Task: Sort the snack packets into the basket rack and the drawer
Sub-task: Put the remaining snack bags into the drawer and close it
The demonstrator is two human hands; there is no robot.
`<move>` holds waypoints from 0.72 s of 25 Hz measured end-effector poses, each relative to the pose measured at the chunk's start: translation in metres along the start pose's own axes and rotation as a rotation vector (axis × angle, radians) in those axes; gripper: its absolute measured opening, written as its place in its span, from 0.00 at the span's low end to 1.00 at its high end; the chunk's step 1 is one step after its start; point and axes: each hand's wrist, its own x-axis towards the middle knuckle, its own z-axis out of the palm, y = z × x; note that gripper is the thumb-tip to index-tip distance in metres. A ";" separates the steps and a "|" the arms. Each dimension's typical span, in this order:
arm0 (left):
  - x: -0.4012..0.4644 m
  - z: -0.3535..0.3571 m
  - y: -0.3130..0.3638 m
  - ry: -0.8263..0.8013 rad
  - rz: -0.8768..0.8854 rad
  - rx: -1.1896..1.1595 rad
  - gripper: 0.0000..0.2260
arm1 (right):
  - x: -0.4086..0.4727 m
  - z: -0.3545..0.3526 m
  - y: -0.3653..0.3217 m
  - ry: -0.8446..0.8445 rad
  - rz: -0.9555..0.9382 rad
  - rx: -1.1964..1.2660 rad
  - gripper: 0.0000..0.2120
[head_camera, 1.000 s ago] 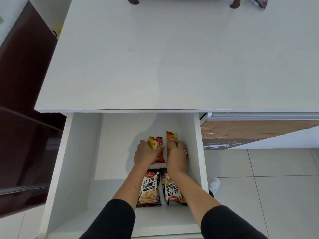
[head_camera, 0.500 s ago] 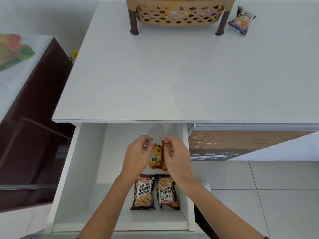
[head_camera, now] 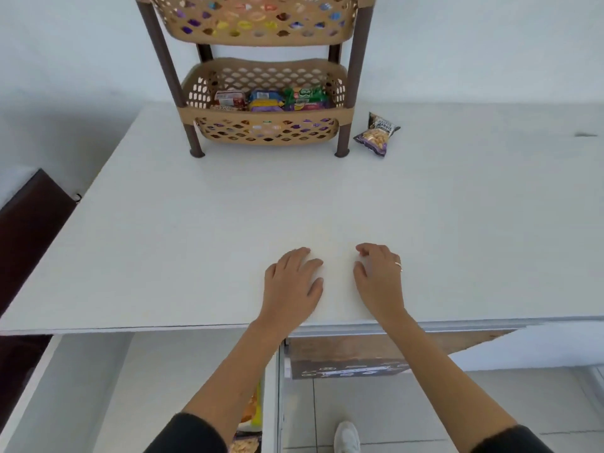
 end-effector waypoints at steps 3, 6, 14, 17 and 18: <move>0.049 0.023 0.020 -0.042 -0.015 0.163 0.21 | 0.066 -0.014 0.034 -0.005 0.033 -0.195 0.19; 0.093 0.039 0.029 -0.093 -0.064 0.241 0.26 | 0.125 -0.018 0.057 -0.004 0.002 -0.333 0.27; 0.156 0.054 0.022 -0.021 -0.110 0.299 0.25 | 0.264 -0.001 0.057 0.067 0.025 -0.020 0.33; 0.167 0.058 0.015 0.004 -0.101 0.325 0.23 | 0.306 0.008 0.050 0.052 -0.004 -0.055 0.31; 0.171 0.058 0.014 0.009 -0.101 0.327 0.23 | 0.318 0.012 0.048 0.016 -0.003 -0.104 0.30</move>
